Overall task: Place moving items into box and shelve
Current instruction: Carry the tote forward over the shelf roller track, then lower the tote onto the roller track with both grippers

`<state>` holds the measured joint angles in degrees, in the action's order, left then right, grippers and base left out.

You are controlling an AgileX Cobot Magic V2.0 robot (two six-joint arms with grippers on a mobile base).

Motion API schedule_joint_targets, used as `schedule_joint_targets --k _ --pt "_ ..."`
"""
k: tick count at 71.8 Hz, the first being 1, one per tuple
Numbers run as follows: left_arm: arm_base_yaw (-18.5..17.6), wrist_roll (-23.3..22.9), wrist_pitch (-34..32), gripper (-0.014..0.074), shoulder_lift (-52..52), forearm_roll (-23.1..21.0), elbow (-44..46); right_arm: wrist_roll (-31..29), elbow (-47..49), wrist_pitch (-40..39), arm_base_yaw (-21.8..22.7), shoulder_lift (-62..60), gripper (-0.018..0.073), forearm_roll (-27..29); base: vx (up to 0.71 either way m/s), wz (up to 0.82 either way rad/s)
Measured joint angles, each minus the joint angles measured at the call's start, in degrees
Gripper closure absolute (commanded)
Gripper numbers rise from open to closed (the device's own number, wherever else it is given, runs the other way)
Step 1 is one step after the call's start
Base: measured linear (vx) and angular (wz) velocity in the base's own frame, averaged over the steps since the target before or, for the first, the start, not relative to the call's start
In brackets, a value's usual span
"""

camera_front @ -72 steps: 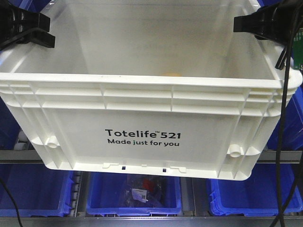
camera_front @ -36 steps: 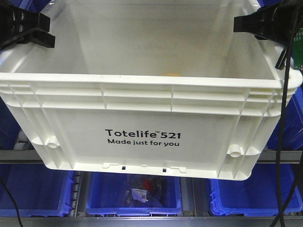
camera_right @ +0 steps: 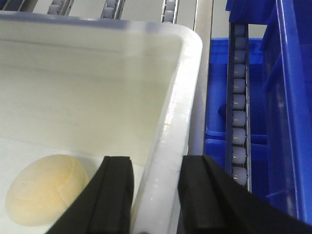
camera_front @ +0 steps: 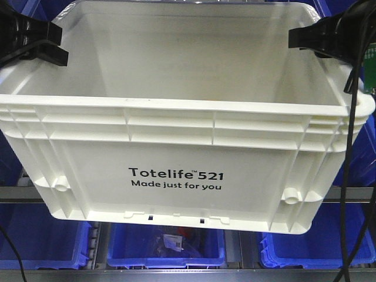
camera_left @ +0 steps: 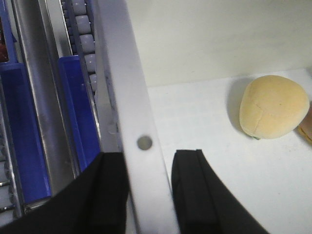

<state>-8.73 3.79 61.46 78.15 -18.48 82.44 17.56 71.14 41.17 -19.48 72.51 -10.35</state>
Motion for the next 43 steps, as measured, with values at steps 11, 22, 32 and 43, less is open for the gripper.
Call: schedule_joint_targets --k 11,22,32,43 --pt "0.0 0.4 0.1 0.0594 1.1 0.8 0.0 1.2 0.0 0.4 0.1 3.8 0.0563 1.1 0.00 0.00" --pt "0.1 0.9 -1.1 0.0594 3.3 1.5 0.0 1.7 -0.1 -2.0 0.2 7.9 0.0563 0.7 0.00 0.00" --pt "0.2 2.8 -4.7 0.0594 6.0 1.7 0.0 1.7 -0.1 -8.4 0.7 11.6 0.0563 -1.2 0.00 0.00" --pt "0.7 5.0 -10.3 0.0594 10.3 2.3 0.0 1.7 0.0 -17.7 1.2 16.8 0.0563 -5.2 0.00 0.00"
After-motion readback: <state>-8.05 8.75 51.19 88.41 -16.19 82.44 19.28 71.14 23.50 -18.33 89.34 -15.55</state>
